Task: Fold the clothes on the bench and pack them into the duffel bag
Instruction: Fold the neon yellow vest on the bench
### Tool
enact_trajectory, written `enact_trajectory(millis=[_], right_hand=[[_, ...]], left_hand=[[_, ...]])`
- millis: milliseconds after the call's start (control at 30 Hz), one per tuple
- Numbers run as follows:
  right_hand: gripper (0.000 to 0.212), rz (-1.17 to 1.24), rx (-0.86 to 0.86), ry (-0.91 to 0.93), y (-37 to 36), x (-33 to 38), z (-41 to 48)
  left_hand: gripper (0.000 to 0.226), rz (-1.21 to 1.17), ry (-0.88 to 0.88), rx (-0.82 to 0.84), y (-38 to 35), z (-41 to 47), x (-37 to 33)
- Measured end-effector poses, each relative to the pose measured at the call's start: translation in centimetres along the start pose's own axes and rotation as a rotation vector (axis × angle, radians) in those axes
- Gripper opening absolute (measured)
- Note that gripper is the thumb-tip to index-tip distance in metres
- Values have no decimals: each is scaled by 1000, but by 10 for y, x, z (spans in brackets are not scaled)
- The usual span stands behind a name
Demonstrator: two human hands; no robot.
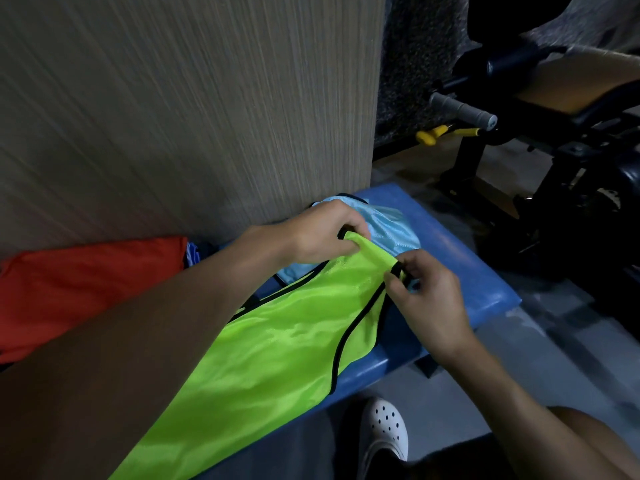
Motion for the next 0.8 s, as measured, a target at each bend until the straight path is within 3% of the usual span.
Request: enact_trajectory(millis=[100, 300, 400, 467, 567, 667, 800], right_hand=[[21, 2, 68, 152, -8, 13, -12], [18, 119, 357, 380, -43, 45, -43], [13, 116, 336, 368, -54, 56, -49], [16, -23, 314, 333, -59, 51, -49], [21, -195, 366, 155, -66, 38, -49], [26, -234, 459, 55, -73, 32, -54], [36, -270, 435, 28, -78, 31, -54]], left_hand=[[17, 31, -34, -40, 7, -26, 7], [37, 143, 10, -84, 11, -104, 41], [42, 165, 54, -66, 5, -146, 66], [38, 181, 101, -52, 2, -169, 81], [32, 202, 164, -43, -4, -190, 102], [30, 72, 185, -120, -12, -192, 103], [35, -69, 251, -163, -36, -181, 85]])
Point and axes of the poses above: each hand's wrist, its own z-axis towards the middle knuckle, its own y-axis out of the back of the hand, x = y × z, the point moved 1 cm from there along z, towards the middle knuckle, and after that the axes turned 10 degrees about y, right-handed, at the moved point
